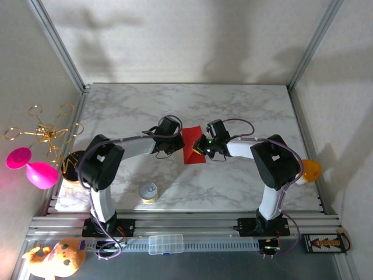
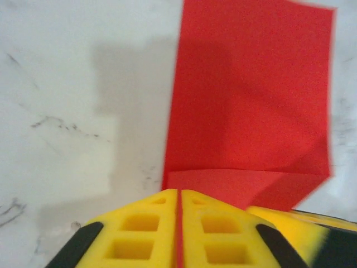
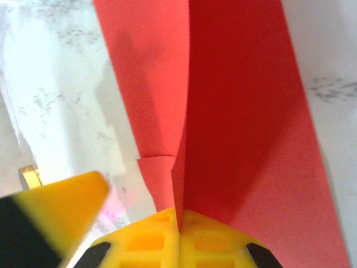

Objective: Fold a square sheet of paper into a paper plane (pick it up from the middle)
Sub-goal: Turn over the paper at the center of the table.

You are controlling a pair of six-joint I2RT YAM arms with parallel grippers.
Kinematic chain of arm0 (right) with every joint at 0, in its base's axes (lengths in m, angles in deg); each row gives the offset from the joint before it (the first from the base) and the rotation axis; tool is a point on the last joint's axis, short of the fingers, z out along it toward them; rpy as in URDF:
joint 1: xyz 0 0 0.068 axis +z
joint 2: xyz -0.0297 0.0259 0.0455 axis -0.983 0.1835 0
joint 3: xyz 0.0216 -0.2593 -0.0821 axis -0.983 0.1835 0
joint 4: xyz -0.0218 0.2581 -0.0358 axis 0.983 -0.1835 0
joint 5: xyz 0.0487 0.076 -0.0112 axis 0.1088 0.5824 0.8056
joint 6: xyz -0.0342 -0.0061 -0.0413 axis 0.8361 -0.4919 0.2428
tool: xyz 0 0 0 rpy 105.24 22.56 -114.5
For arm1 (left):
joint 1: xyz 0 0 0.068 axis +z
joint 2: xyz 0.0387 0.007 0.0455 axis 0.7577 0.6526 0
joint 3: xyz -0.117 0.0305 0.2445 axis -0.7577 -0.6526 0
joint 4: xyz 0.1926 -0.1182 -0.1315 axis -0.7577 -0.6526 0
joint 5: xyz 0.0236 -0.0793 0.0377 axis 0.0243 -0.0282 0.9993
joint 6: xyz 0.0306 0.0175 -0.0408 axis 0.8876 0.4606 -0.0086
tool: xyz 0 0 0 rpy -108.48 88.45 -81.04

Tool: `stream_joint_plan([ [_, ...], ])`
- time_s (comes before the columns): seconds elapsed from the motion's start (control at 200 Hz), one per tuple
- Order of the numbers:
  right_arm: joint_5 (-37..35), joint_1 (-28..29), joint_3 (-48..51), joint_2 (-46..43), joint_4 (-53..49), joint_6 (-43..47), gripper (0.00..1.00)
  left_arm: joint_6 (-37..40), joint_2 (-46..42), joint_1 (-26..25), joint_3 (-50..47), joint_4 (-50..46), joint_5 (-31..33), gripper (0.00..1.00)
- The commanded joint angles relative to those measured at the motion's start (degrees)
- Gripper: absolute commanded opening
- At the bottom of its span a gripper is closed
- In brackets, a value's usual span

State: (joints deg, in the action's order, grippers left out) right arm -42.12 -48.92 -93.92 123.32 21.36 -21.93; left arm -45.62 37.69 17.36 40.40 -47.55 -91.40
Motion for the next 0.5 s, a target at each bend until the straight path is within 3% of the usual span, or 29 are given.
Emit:
stream_joint_plan([
  [0.0,2.08,-1.99,0.89,-5.14,4.81,4.47,0.0,1.32,-8.27,3.04,-1.7,3.08,-3.81,0.18],
  [0.08,6.12,-3.35,0.89,-7.51,7.41,6.76,0.0,0.13,-12.9,5.09,-5.33,8.11,-7.25,0.27],
  [0.24,12.66,-5.03,0.03,-12.15,10.89,9.17,0.0,-3.23,-20.34,6.68,-11.39,17.61,-11.58,0.61],
  [0.496,19.65,-5.32,-0.43,-14.83,17.63,5.2,0.0,-13.34,-23.07,5.68,-19.6,37.32,-19.27,0.82],
])
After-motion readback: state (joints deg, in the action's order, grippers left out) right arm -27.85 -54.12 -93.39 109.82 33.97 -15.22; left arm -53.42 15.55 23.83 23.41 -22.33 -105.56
